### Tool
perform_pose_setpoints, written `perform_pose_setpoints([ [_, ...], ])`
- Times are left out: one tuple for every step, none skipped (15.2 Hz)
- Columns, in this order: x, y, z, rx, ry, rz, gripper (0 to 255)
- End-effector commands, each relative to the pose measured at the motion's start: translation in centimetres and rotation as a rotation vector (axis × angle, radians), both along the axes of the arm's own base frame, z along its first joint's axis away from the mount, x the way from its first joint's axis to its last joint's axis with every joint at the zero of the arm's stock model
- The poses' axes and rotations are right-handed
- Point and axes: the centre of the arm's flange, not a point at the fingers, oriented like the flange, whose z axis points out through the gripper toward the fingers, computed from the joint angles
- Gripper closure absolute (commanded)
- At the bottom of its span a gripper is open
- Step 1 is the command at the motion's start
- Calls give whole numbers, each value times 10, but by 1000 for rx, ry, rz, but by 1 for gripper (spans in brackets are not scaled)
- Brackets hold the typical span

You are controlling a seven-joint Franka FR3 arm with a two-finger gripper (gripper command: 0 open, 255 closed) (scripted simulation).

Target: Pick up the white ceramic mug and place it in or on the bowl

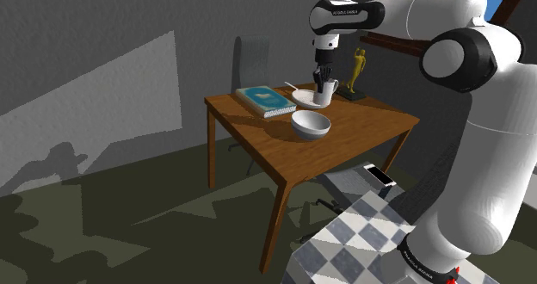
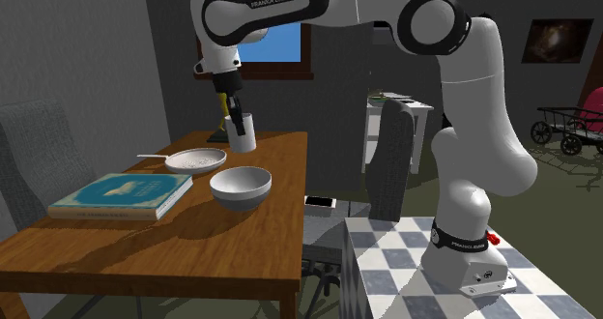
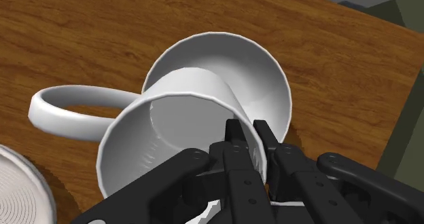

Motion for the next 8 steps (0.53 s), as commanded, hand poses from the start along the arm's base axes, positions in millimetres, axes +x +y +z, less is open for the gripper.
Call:
perform_pose_setpoints([
  [0, 2, -11, 0, 0, -1, 255],
  [0, 2, -16, 0, 0, -1, 255],
  [0, 2, -21, 0, 0, -1, 255],
  [0, 2, -26, 0, 0, -1, 255],
  [0, 2, -32, 0, 0, -1, 255],
  [0, 2, -37, 0, 0, -1, 255],
  [0, 2, -42, 0, 0, -1, 255],
  [0, 2, -47, 0, 0, -1, 255],
])
